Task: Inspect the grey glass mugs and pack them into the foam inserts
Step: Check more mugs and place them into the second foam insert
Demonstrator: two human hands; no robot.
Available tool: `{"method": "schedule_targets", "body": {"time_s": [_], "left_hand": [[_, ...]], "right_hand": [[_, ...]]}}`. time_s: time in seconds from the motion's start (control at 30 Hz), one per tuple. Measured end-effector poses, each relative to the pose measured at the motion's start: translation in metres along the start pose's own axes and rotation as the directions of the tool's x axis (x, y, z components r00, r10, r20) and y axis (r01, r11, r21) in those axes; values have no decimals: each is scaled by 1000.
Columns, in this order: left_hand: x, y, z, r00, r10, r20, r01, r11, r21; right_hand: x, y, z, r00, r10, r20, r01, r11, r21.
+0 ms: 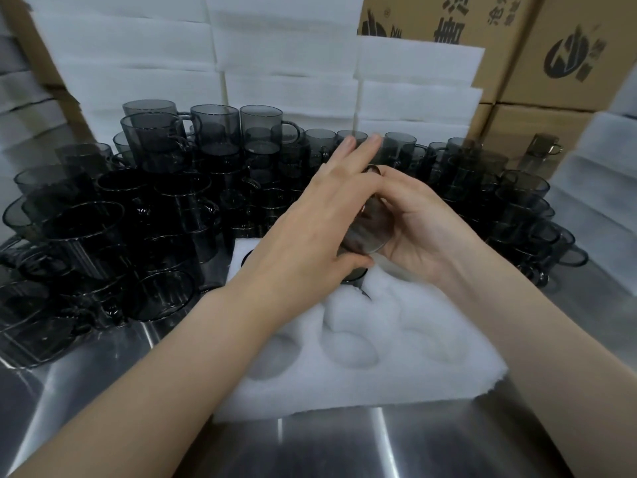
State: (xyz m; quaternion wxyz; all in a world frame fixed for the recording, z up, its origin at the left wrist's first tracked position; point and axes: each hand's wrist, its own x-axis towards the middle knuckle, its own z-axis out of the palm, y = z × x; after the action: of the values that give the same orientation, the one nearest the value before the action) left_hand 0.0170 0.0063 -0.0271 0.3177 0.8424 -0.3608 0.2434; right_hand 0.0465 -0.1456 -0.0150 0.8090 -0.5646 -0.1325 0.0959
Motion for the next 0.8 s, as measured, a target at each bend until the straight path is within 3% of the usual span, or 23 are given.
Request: {"method": "schedule_targets", "body": {"time_s": [0.23,0.33,0.47,0.6,0.8], "left_hand": [[1,2,2,996,81,39,-85,990,115],[0,1,2,999,50,3,-50,991,128],[-1,3,2,998,-31,-59,35,997,63],[-2,4,-1,975,-146,-170,126,985,-122],[-2,0,-2,926,-259,-276,195,951,-239]], "right_hand": [[-1,4,7,995,-24,-95,15,995,-94],[-3,2,10,999,-26,-36,23,997,-80],[-6,1,12,998,-35,43,32,998,55],[-9,-1,12,972,-33,234,1,990,138],[-8,1,4,962,-26,273,42,998,-56]]}}
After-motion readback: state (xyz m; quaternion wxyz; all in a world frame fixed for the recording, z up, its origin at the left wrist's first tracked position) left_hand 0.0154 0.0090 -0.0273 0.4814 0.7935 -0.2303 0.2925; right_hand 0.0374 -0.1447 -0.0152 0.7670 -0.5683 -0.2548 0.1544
